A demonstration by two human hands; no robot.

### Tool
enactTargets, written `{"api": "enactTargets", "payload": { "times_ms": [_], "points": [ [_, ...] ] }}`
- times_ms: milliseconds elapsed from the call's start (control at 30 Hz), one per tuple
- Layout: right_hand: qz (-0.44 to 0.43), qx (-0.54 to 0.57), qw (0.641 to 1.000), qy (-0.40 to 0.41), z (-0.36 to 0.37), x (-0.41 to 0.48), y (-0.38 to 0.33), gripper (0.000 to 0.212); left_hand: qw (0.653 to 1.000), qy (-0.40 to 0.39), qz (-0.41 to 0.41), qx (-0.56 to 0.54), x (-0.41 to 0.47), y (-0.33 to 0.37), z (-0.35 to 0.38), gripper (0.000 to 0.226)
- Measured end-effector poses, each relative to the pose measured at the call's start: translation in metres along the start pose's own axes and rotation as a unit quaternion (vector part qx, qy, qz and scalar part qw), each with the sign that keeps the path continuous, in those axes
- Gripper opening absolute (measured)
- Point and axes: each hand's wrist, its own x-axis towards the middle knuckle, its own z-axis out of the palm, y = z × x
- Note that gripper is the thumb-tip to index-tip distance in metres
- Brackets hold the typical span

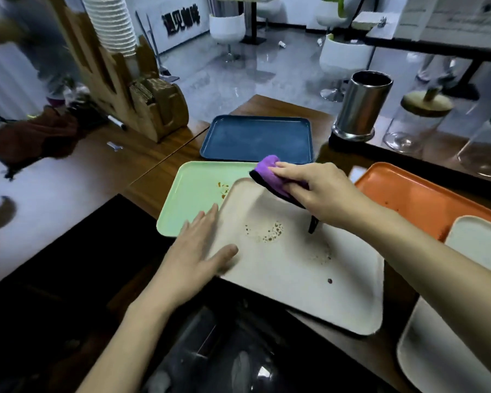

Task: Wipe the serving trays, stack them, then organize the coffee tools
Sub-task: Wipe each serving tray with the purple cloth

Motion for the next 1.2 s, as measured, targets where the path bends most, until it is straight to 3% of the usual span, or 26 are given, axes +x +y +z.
{"api": "enactTargets", "payload": {
  "times_ms": [167, 467, 633, 767, 1000, 1200],
  "points": [
    [-0.009, 0.009, 0.999, -0.033, 0.020, -0.040, -0.012, 0.043, 1.000, -0.001, 0.012, 0.025, -0.021, -0.004, 0.011, 0.112],
    [0.037, 0.037, 0.998, -0.035, 0.053, -0.066, -0.033, 0.042, 0.996, -0.027, 0.041, 0.070, -0.025, -0.020, 0.008, 0.144],
    [0.009, -0.003, 0.997, -0.071, 0.071, -0.071, -0.055, 0.042, 0.996, 0.015, 0.058, 0.064, -0.023, -0.040, 0.012, 0.140],
    [0.001, -0.041, 0.995, -0.094, 0.102, -0.077, -0.064, 0.042, 0.995, 0.052, 0.077, 0.046, -0.020, -0.043, 0.017, 0.123],
    [0.031, -0.074, 0.995, -0.052, 0.113, -0.092, -0.054, 0.043, 0.986, 0.076, 0.128, 0.069, -0.015, -0.039, 0.028, 0.118],
    [0.074, -0.066, 0.995, -0.028, 0.109, -0.090, -0.041, 0.058, 0.986, 0.071, 0.143, 0.047, 0.006, -0.035, 0.041, 0.121]
  ]
}}
